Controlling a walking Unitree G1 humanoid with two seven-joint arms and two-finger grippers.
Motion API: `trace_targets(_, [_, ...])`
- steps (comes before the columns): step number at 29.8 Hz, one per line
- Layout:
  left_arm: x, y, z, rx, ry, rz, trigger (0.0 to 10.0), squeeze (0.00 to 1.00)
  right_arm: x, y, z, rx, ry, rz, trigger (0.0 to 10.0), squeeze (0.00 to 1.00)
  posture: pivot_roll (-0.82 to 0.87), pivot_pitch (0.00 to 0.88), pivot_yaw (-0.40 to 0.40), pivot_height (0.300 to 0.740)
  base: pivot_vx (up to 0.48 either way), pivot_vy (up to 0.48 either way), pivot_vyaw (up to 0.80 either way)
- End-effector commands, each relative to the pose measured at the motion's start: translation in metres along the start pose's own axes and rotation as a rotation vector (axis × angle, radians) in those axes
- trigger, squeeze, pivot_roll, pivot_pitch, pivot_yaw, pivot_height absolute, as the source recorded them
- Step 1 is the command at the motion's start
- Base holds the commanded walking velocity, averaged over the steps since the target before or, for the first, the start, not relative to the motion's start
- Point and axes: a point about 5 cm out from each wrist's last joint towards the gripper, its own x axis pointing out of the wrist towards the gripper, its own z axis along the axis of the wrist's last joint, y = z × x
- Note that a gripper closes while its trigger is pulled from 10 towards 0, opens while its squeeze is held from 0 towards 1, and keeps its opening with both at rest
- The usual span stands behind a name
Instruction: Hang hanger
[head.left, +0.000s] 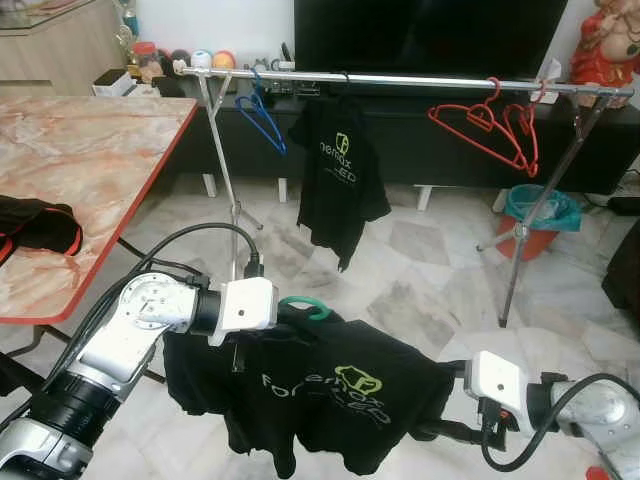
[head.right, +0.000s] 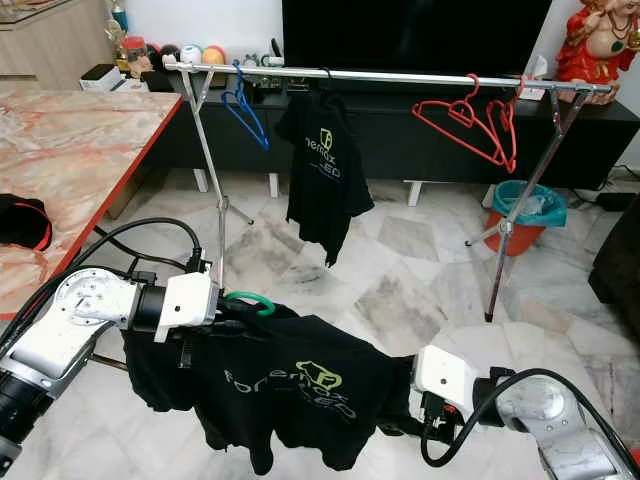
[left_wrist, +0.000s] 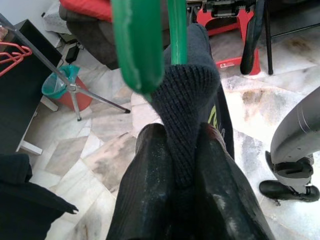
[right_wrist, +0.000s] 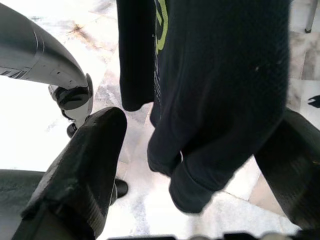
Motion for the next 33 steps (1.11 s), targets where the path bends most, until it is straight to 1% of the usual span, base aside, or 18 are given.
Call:
trace_targets(1, [-0.0049,0.0112,0.0128,0.042,-0.035,0.032,10.0,0.0,-0.0002,-0.0048,0.0033,0.008,-0.021,-0.027,0.0,0.0,0.0,0.0,-0.022,0.74,0.0,0.0,0.0])
trace_targets(5, [-0.0042,0.0105,0.0132,0.038,-0.038,0.03,10.0,0.0,-0.0001,-0.0054,0.0048,-0.011,-0.017,-0.015,0.0,0.0,0.0,0.0,-0.023,0.74,0.0,0.0,0.0])
trace_targets(8, [-0.0037,0.0094,0.0137,0.031,-0.038,0.023,10.0,0.0,-0.001,-0.0107,0.0064,-0.025,-0.02,-0.045,0.0,0.0,0.0,0.0,-0.024,0.74,0.0,0.0,0.0])
trace_targets(10, [-0.0037,0.0093,0.0137,0.03,-0.037,0.02,10.0,0.0,-0.0013,-0.0115,0.0066,-0.024,-0.021,-0.047,0.0,0.0,0.0,0.0,-0.024,0.74,0.0,0.0,0.0])
trace_targets(17, [-0.0037,0.006,0.0118,0.021,-0.024,-0.007,10.0,0.0,-0.0019,-0.0122,0.0075,-0.027,-0.03,-0.049,0.0,0.0,0.0,0.0,-0.024,0.74,0.0,0.0,0.0])
trace_targets(20, [-0.0046,0.0037,0.0089,0.019,0.002,-0.033,10.0,0.0,-0.0019,-0.0126,0.0079,-0.031,-0.031,-0.047,0.0,0.0,0.0,0.0,-0.025,0.74,0.0,0.0,0.0])
trace_targets(33, [-0.0048,0.004,0.0089,0.01,0.001,-0.035,10.0,0.0,0.0007,-0.0127,0.0097,-0.032,-0.043,-0.041,0.0,0.0,0.0,0.0,-0.022,0.74,0.0,0.0,0.0])
